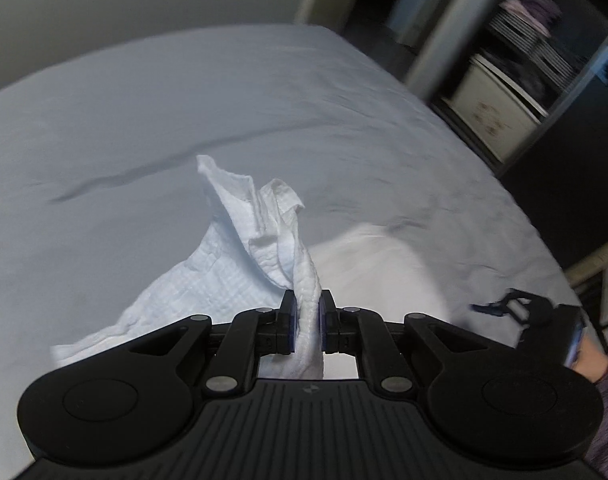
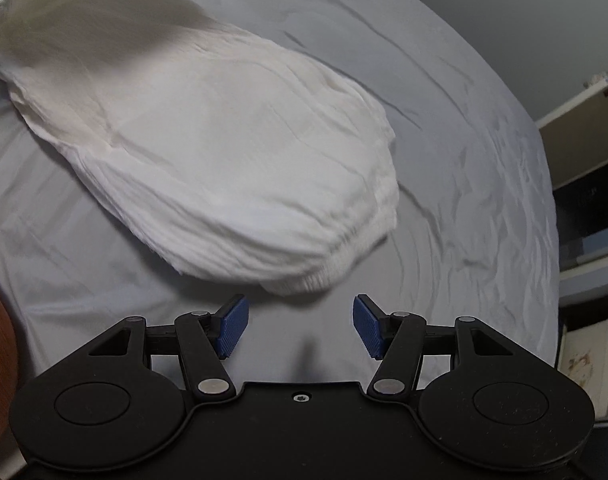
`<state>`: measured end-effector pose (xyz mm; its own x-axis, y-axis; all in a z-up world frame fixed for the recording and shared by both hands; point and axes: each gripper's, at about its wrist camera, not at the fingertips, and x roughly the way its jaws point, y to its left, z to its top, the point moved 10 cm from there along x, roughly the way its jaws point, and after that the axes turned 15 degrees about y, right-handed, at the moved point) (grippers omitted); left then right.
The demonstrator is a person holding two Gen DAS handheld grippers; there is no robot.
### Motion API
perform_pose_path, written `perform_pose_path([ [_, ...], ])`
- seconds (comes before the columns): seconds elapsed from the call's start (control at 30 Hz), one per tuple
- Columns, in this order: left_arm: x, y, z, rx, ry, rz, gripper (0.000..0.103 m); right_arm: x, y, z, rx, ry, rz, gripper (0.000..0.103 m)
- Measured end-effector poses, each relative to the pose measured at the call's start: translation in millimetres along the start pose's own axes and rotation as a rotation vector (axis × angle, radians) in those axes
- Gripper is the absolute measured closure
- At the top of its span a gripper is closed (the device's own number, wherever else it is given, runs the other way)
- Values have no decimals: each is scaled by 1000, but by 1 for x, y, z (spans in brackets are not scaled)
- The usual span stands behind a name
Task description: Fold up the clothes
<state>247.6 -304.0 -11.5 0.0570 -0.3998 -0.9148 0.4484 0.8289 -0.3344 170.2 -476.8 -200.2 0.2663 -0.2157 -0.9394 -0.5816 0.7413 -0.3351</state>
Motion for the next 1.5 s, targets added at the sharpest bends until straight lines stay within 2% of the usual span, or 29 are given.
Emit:
perform_pose_path([
  [0.13,44,-37,16,62,52,-57,94,13,-10,-17,42,2,15,47],
  [0.3,114,-67,48,60,109,-133,93,29,-12,-33,77,-3,52,47],
  [0.4,154,-66,60,40,146,-163,92,35,-7,-38,79,-14,81,47],
  [0.53,188,-55,59,32,175,-177,87,39,3,-41,61,-21,113,47],
  [0.6,198,-50,58,30,187,-192,82,38,6,-42,47,-26,119,47],
  [0.63,202,-49,57,36,193,-199,74,37,7,-41,44,-31,119,47],
  [0.67,202,-50,56,48,197,-203,65,35,7,-41,43,-36,120,47],
  [0.83,174,-49,57,141,144,-155,55,19,1,-32,53,-75,126,47],
  [0.97,137,-35,56,179,110,-104,54,-6,-1,-21,63,-129,114,47],
  [1.1,100,-10,33,230,98,-22,56,-28,8,-7,51,-178,120,47],
  [1.2,82,24,-5,266,135,103,67,-44,20,11,34,-213,106,52],
  [1.27,73,44,-31,286,166,162,72,-54,27,28,35,-243,105,62],
  [1.37,68,74,-72,284,213,227,76,-70,38,54,23,-286,114,63],
  [1.5,74,104,-122,277,246,240,76,-80,62,90,-5,-325,143,63],
])
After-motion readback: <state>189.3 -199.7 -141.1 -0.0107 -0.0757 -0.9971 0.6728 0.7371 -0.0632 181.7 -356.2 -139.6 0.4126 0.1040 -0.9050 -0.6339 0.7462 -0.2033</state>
